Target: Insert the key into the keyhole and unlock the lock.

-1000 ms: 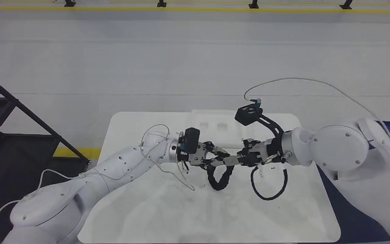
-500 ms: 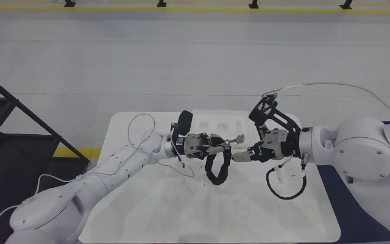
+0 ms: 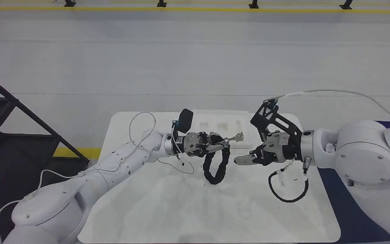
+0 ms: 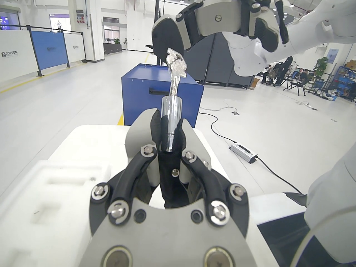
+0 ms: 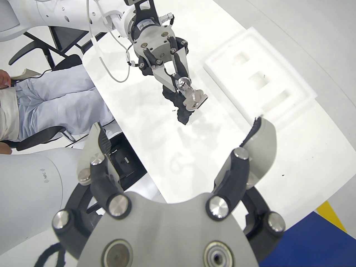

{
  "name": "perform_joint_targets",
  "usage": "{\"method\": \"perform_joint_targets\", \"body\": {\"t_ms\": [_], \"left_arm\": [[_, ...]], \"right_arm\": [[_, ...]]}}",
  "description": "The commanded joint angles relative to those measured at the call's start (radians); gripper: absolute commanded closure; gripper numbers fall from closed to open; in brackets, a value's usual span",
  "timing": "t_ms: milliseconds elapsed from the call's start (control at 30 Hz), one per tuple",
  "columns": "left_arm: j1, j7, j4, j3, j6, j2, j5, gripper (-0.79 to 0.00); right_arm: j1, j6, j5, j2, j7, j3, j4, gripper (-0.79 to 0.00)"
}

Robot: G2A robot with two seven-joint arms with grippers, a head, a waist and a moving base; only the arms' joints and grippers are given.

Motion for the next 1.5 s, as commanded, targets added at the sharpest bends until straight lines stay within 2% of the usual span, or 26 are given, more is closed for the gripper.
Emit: {"method": "perform_joint_targets", "body": {"t_ms": [0,133,267,467,700,1000,1200,1467], "left_arm": [[-0.006,-0.024,0.001,0.000,0.000,-0.005,-0.022,0.000],[-0.018,-0.094,-0.002,0.000,0.000,-0.014,-0.087,0.000],[-0.020,-0.203,-0.009,0.000,0.000,-0.019,-0.174,0.000],[-0.023,-0.363,-0.023,0.000,0.000,-0.025,-0.319,0.000],[-0.026,-0.483,-0.040,0.000,0.000,-0.029,-0.427,0.000],[-0.032,-0.520,-0.041,0.000,0.000,-0.031,-0.457,0.000],[-0.034,-0.513,-0.035,0.000,0.000,-0.034,-0.441,0.000],[-0.033,-0.499,-0.032,0.000,0.000,-0.030,-0.407,0.000]], "right_arm": [[-0.008,-0.044,-0.025,0.002,-0.013,0.006,0.001,-0.785],[-0.018,-0.223,-0.083,0.006,-0.006,-0.003,0.019,-0.785],[-0.044,-0.323,-0.174,0.007,-0.089,0.004,0.025,-0.785],[-0.103,-0.393,-0.279,0.013,-0.179,0.025,-0.005,-0.785],[-0.131,-0.415,-0.320,0.011,-0.202,0.005,-0.022,-0.785],[-0.121,-0.410,-0.289,0.006,-0.183,-0.026,-0.020,-0.785],[-0.101,-0.399,-0.204,0.003,-0.143,-0.035,-0.011,-0.785],[-0.057,-0.475,-0.307,0.003,-0.153,-0.023,0.013,-0.785]]}}
